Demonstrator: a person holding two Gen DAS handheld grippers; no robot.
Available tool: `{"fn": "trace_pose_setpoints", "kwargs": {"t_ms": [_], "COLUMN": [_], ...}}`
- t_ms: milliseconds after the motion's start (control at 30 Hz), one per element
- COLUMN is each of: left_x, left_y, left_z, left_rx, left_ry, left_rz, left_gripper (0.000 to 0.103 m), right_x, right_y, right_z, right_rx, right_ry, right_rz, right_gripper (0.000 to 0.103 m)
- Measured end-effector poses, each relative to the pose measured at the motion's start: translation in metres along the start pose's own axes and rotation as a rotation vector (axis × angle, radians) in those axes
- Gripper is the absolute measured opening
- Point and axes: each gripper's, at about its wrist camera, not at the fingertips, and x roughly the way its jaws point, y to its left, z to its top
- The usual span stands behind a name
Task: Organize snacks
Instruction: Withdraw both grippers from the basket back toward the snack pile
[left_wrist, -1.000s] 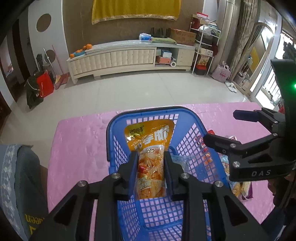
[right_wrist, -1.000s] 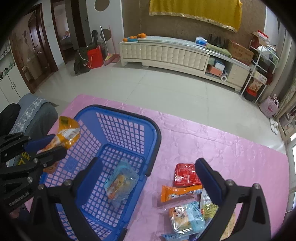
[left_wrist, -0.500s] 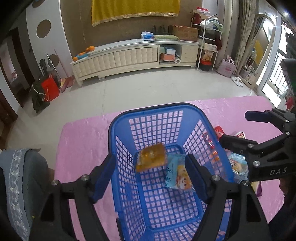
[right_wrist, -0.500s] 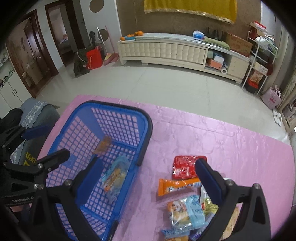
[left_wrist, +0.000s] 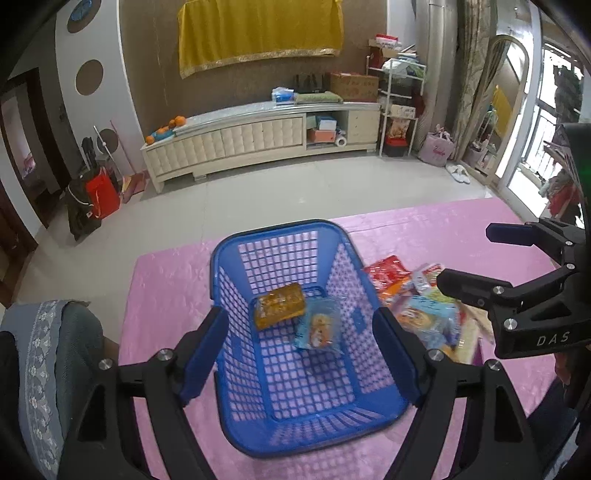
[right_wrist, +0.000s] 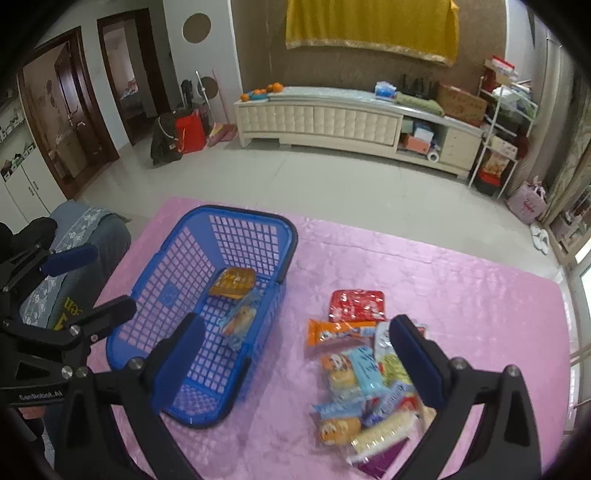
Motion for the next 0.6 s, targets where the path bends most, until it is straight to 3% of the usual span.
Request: {"fn": "trace_pose_setpoints", "kwargs": {"t_ms": [300, 600], "left_x": [-0.031, -0.012], "left_y": [-0.058, -0.125], "left_z": [-0.012, -0.033], "left_rx": [0.069, 0.157], "left_ry": [-0.032, 0.006], "left_rz": [-0.032, -0.099], "left_gripper": [0.083, 0.083], "right_x": [-0.047, -0.063], "right_y": [-0.026, -0.076], "right_z": [-0.037, -0.090], "right_rx": [0.032, 0.115], "right_ry": [-0.017, 0.014], "right_rz": [-0.026, -0.078], "right_gripper": [0.101, 0.101]}}
